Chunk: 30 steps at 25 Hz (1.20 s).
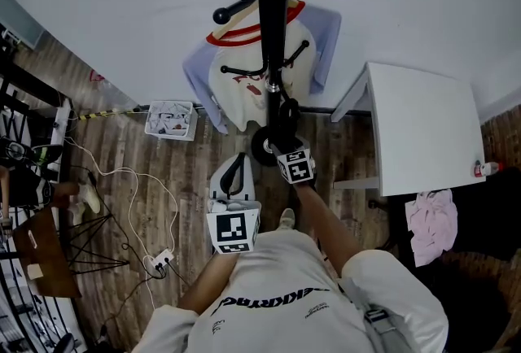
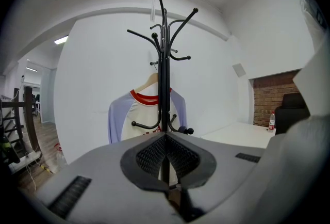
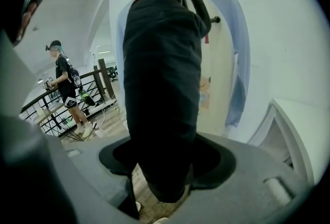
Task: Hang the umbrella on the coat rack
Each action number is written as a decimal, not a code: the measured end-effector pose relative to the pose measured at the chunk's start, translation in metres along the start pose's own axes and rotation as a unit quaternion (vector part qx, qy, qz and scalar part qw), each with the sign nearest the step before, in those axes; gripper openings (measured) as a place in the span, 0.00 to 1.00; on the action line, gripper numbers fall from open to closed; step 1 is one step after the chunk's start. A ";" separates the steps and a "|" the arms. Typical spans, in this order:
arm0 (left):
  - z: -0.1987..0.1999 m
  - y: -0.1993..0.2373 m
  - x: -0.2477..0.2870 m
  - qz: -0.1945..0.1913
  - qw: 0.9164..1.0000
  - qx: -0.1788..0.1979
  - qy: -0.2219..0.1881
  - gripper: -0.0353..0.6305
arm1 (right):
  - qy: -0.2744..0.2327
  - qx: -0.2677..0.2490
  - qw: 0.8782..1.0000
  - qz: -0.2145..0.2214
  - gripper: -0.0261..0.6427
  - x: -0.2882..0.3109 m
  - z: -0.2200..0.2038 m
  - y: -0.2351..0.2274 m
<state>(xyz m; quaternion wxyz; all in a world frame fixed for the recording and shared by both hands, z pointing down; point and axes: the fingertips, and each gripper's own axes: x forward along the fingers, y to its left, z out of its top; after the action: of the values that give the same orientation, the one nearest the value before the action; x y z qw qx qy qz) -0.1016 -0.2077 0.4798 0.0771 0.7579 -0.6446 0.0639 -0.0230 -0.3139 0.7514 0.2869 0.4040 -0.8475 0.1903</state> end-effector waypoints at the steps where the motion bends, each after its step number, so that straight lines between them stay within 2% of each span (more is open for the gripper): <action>1: 0.000 0.001 0.000 0.001 1.000 0.000 0.000 0.05 | -0.001 -0.002 1.000 -0.001 0.43 0.003 0.001 -0.001; 12: -0.003 0.006 -0.005 0.009 1.000 -0.002 0.001 0.05 | -0.005 0.018 1.000 -0.004 0.48 0.016 0.013 -0.017; 19: 0.000 -0.001 -0.008 0.001 1.000 0.010 -0.009 0.05 | -0.020 0.009 1.000 0.000 0.48 0.007 0.014 -0.008; 30: 0.005 -0.010 -0.015 -0.014 1.000 0.008 -0.015 0.05 | -0.046 0.017 0.999 -0.012 0.48 -0.016 0.024 -0.009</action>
<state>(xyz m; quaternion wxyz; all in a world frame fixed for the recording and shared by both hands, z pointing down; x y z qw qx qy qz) -0.0944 -0.1925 0.4716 0.0623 0.7686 -0.6343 0.0559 -0.0153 -0.3230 0.7239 0.2435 0.4272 -0.8514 0.1824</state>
